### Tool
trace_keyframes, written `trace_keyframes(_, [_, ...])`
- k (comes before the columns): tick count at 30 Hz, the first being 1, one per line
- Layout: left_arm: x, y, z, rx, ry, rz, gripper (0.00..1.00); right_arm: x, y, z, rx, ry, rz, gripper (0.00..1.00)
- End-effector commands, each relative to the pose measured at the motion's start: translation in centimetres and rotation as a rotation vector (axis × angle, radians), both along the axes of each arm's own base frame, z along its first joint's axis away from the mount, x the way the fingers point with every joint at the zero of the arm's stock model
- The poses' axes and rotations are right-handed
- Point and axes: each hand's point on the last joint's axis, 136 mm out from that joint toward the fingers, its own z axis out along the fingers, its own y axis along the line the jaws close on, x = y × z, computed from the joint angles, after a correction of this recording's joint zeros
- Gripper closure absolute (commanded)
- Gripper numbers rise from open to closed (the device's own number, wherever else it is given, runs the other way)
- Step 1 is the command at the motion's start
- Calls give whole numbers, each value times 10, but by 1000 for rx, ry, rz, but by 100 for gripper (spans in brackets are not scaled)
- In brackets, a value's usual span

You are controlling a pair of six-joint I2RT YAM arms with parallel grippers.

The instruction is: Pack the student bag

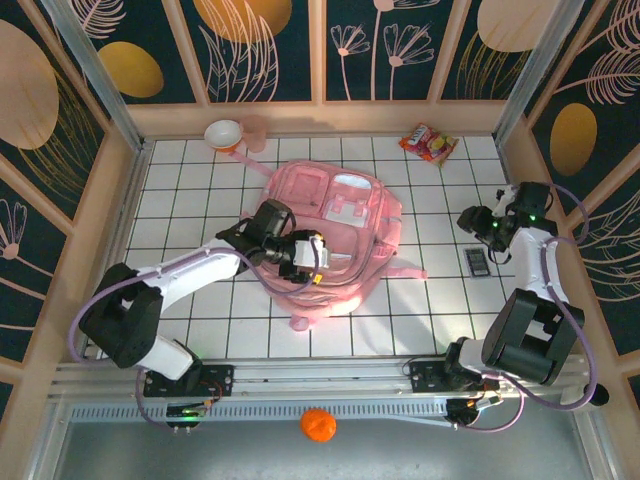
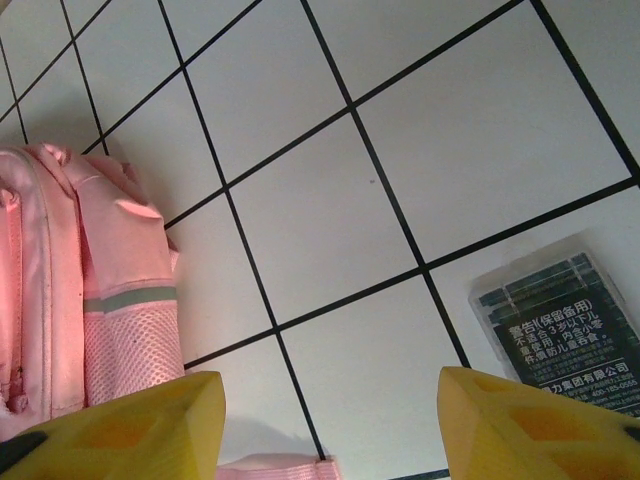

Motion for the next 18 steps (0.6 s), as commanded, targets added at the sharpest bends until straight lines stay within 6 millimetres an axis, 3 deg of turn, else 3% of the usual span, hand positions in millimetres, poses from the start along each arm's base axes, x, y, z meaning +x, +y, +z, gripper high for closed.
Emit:
trace_keyframes(1, [11,0,-6,17,-33,15,31,-1,8,6,5,-30,23,42])
trace_keyframes(4, [21,-1,-2,12,-68,44,43,0,10,8,3,-37,28,42])
trace_keyframes(5, [25,-2,6,-4,-80,60,52,0,11,10,4,-43,31,42])
trace_keyframes(10, [17,-16,71,-251,-114,49,99,6,18,30,18,-118,68,42])
trace_keyframes(15, [5,-15,89,-396,2,-22,100,18,45,70,-17,-324,183,42])
trace_keyframes(18, [3,-11,95,-444,15,-52,100,15,95,103,-64,-540,399,40])
